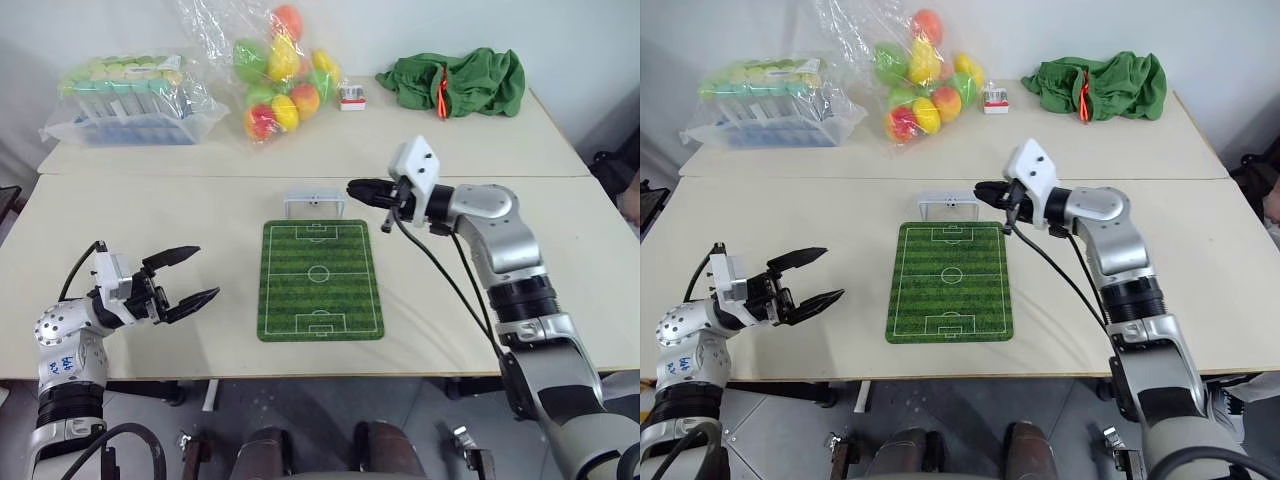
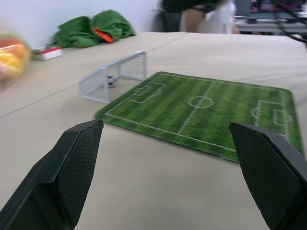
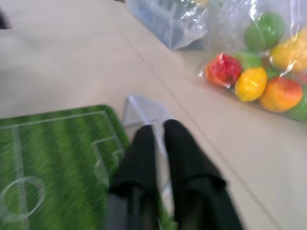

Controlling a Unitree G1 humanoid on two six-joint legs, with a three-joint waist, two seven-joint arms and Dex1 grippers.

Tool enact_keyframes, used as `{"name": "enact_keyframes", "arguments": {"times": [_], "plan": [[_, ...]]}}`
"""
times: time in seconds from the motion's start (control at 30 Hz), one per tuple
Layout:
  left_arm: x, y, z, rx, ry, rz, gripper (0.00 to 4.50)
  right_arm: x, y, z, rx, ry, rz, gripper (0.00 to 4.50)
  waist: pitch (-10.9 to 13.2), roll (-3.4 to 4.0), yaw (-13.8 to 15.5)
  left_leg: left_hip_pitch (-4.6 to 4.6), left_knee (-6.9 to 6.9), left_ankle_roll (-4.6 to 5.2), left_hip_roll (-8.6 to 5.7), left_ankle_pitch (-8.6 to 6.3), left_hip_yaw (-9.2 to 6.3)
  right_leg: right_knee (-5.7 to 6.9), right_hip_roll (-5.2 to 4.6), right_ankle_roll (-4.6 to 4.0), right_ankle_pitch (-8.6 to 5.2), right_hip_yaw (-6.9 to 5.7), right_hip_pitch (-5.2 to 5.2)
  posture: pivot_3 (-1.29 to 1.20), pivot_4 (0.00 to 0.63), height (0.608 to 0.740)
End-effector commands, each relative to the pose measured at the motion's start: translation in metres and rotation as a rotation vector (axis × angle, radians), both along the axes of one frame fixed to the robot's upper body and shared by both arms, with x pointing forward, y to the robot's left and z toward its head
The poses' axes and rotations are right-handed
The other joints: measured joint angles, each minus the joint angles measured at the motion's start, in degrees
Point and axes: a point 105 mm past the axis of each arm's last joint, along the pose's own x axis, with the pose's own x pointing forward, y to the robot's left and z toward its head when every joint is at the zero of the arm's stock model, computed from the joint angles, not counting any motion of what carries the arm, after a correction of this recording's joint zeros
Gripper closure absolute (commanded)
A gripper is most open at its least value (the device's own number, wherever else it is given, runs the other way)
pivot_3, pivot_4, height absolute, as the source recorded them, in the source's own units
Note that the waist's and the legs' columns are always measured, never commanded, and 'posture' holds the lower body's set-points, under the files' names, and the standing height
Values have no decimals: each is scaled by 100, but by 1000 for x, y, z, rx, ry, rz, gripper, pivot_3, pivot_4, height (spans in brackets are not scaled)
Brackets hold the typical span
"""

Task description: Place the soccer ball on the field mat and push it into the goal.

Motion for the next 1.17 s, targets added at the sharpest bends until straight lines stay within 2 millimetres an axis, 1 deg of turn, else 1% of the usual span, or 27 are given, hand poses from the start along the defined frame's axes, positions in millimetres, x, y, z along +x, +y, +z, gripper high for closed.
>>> {"name": "enact_keyframes", "arguments": {"times": [0.03, 0.1, 0.13, 0.17, 0.23, 0.3, 0.4, 0.47, 0.57, 0.63, 0.77, 0.9, 1.17], "plan": [[5, 11, 13, -23, -4, 72, 0, -15, -25, 7, -2, -5, 29, 2840, 1, -1, 9, -1, 0, 0, -1, 0, 1, -3, -1, 0, 0, 1, 0, 0, 150, 740], [9, 17, 15, -36, 27, 122, 0, -22, -46, -3, -37, 39, 30, 2133, 2, -3, 20, -1, 0, 1, -1, 0, 1, -4, -1, 0, 0, 1, 0, 0, 150, 740], [9, 18, 16, -38, 33, 133, 0, -25, -51, -5, -44, 54, 33, 1801, 3, -5, 19, -2, 0, 1, -1, 0, 0, -4, -1, 0, 0, 1, 0, 0, 150, 740], [11, 21, 19, -39, 26, 162, 0, -34, -66, -13, -54, 93, 47, 1460, 3, -4, 19, -2, 0, 1, 0, 0, 1, -4, -1, 0, 0, 0, 0, 0, 150, 740], [10, 23, 22, -48, 16, 174, 0, -48, -84, -22, -56, 144, 73, 797, 4, -5, 28, -1, -1, 1, -1, 0, 0, -7, -1, 0, 0, 1, 1, 0, 150, 740], [6, 24, 24, -63, 30, 165, 0, -56, -94, -28, -41, 174, 86, 80, 4, -6, 29, -1, -1, 1, -1, -1, 1, -10, -1, 0, 0, 0, 3, 0, 150, 740], [-1, 29, 21, -39, 45, 168, 0, -67, -115, -46, -61, 209, 72, 28, 5, -7, 7, 4, 1, 1, 1, -1, 12, -10, 0, 0, 0, 4, 4, 0, 150, 740], [-9, 38, 19, -22, 65, 175, 0, -71, -132, -58, -94, 214, 32, 28, 5, -7, 2, 7, 1, 1, 3, -1, 17, -10, 1, 0, 0, 7, 4, 0, 150, 740], [-18, 50, 16, 0, 103, 197, 0, -73, -147, -62, -54, 211, -20, 28, 7, -7, 7, 10, 2, 1, 6, -1, 23, -10, 1, 0, 0, 12, 4, 0, 150, 740], [-25, 57, 13, 11, 120, 209, 0, -79, -153, -68, -36, 224, -25, 28, 7, -7, 20, 11, 4, 1, 10, 0, 22, -10, 1, 0, 0, 13, 5, 0, 150, 740], [-33, 61, 10, 7, 140, 218, 0, -84, -160, -81, -44, 260, -53, 28, 7, -7, 27, 13, 4, 1, 35, -1, 22, -9, 1, 0, 0, 14, 7, 0, 150, 740], [-37, 63, 8, 6, 145, 228, 0, -82, -161, -80, -15, 255, -67, 28, 7, -7, 30, 13, 6, 1, 36, 0, 23, -9, 0, 0, 0, 15, 7, 0, 150, 740], [-37, 60, 13, -5, 124, 219, 0, -84, -160, -78, -17, 261, -70, 28, 7, -7, 27, 14, 6, 1, 38, -1, 24, -8, 1, 0, 0, 15, 7, 0, 150, 740]]}}
